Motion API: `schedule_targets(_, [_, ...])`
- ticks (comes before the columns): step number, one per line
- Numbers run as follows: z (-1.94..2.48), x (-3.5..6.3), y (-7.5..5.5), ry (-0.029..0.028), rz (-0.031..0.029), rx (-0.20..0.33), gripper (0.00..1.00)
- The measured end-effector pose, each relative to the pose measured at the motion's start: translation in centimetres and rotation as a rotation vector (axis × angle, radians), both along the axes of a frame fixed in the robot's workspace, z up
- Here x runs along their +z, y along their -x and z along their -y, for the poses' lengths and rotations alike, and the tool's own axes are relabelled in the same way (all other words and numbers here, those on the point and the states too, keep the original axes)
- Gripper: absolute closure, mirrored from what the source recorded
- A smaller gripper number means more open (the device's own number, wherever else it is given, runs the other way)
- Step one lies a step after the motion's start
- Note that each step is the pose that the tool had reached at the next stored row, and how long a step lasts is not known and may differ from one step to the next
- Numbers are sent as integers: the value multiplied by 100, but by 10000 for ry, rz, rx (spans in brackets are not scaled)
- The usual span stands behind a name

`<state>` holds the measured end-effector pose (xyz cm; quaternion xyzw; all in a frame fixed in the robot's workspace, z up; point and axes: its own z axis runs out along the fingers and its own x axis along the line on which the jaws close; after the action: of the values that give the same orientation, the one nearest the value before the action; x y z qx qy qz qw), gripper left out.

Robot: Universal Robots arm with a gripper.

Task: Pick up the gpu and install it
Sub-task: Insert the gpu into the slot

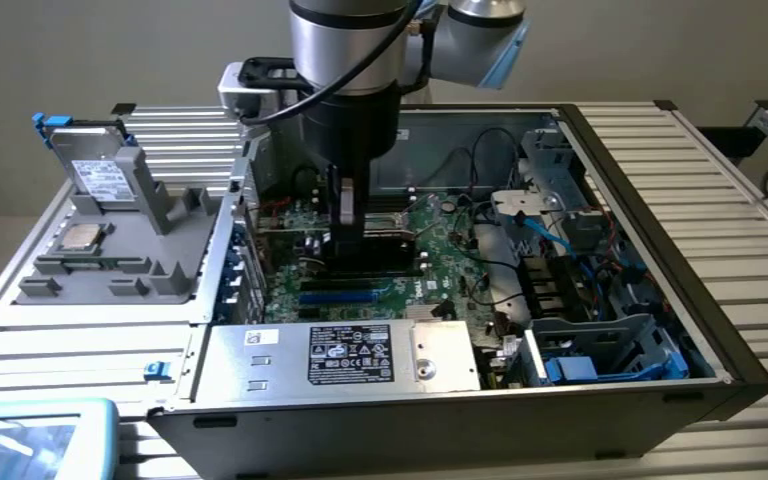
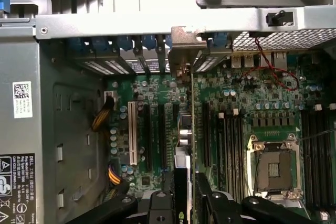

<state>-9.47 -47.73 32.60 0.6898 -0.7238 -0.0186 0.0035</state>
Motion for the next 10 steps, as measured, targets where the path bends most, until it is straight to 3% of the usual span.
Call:
schedule_targets(6, [-102,-111,-1,-3,3,145,72])
schedule_targets(10, [-110,-183,-2,-2,2,162,72])
